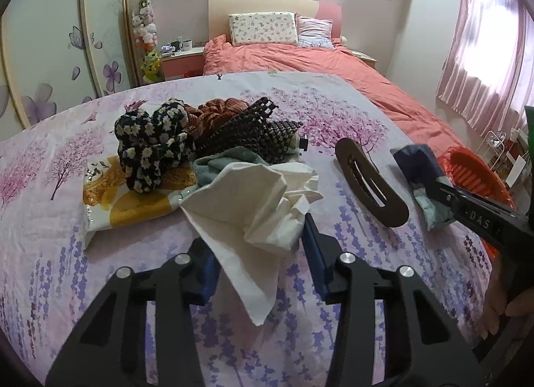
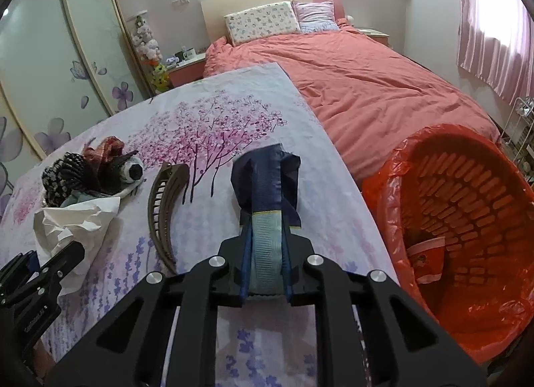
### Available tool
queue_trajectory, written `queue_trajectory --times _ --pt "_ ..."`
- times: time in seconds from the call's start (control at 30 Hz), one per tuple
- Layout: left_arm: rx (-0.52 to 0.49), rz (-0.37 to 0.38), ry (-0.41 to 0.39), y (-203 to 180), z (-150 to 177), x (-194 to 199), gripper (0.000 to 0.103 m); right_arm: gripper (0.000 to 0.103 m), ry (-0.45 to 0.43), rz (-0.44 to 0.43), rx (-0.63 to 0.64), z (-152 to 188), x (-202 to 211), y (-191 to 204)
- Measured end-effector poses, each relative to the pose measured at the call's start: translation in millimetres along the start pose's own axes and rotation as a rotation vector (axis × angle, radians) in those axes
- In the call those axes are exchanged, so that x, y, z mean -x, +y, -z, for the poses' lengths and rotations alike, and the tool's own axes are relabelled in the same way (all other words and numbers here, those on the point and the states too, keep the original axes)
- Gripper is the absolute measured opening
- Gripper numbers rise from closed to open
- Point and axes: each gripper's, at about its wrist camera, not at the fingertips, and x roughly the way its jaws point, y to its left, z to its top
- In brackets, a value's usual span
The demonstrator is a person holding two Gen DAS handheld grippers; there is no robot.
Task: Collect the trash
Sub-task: 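Grasp the crumpled white tissue with the left tool, then drop the white tissue into the basket with the left tool while the right tool drops its item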
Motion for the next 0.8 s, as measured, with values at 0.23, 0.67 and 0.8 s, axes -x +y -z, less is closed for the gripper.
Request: queue_trajectory --times 0.23,0.67,0.8 --pt "0.008 0.016 -0.016 2.0 -1.5 11.1 0.040 0.014 -0.038 -0.002 0.003 -0.4 15.7 -0.4" --pt "-0.019 0.066 -0.067 -11.8 -6.7 42.5 0.039 0.014 -0.131 -0.045 -0.028 1.0 55.7 -7.0" --pt "-0.037 0.088 -0.088 -24.6 -10.4 53.5 0.039 0.014 -0.173 -0.047 -0.042 0.4 71.0 -13.3"
